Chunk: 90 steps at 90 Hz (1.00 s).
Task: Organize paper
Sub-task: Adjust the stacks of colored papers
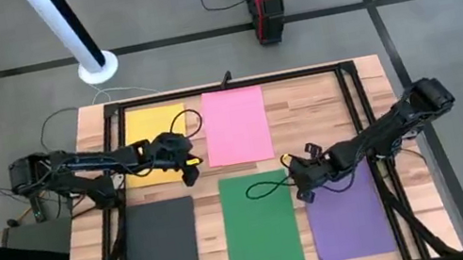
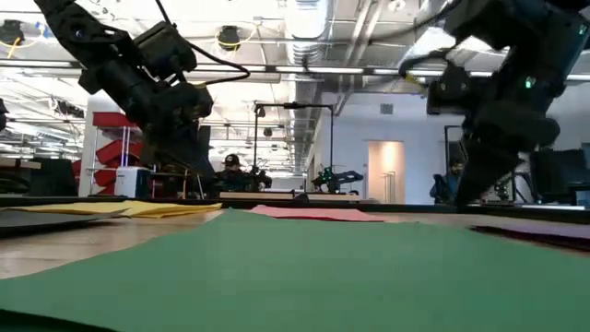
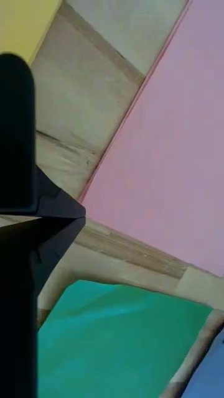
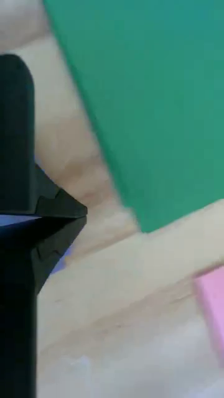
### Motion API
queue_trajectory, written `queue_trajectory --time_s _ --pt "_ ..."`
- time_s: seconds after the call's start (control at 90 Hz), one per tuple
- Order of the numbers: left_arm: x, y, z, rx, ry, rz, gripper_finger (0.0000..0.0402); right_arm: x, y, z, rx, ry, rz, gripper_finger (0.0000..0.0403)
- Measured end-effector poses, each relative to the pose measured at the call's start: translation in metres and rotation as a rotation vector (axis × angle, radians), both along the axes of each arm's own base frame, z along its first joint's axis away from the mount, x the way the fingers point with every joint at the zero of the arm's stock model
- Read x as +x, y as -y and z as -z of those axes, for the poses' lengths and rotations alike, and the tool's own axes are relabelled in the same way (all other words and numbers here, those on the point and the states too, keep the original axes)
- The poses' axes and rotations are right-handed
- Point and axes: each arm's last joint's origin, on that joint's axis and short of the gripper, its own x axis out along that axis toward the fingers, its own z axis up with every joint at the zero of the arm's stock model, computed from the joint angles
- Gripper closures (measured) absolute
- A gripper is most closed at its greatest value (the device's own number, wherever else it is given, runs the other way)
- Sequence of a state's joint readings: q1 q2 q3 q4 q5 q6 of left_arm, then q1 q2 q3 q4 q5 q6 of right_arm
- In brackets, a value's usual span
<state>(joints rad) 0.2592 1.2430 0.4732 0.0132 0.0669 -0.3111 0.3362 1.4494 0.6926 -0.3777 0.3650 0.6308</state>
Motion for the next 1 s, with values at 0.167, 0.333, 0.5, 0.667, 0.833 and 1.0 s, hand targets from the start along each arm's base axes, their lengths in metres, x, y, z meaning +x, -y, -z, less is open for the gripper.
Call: queue_trajectory --time_s 0.167,0.333,0.5,0.667,0.833,1.0 --pt "0.000 0.000 0.000 0.000 0.000 0.000 0.0401 -0.002 -0.018 -0.002 0.044 0.022 -0.090 0.0403" --pt "0.000 0.000 0.000 0.005 -0.001 0.005 0.0401 0.002 -0.022 0.014 0.029 -0.024 -0.101 0.0403" --pt "0.000 0.000 0.000 0.002 0.000 0.002 0.0401 0.005 -0.019 0.027 0.036 -0.081 -0.094 0.0403" --pt "0.000 0.000 0.000 0.002 -0.001 0.002 0.0401 0.002 -0.018 0.027 0.048 -0.121 -0.078 0.0403" --pt "0.000 0.000 0.000 0.002 -0.001 0.002 0.0401 -0.001 -0.018 0.024 0.039 -0.144 -0.075 0.0403" --pt "0.000 0.000 0.000 0.002 -0.001 0.002 0.0401 -0.001 -0.020 0.019 0.006 -0.168 -0.081 0.0403"
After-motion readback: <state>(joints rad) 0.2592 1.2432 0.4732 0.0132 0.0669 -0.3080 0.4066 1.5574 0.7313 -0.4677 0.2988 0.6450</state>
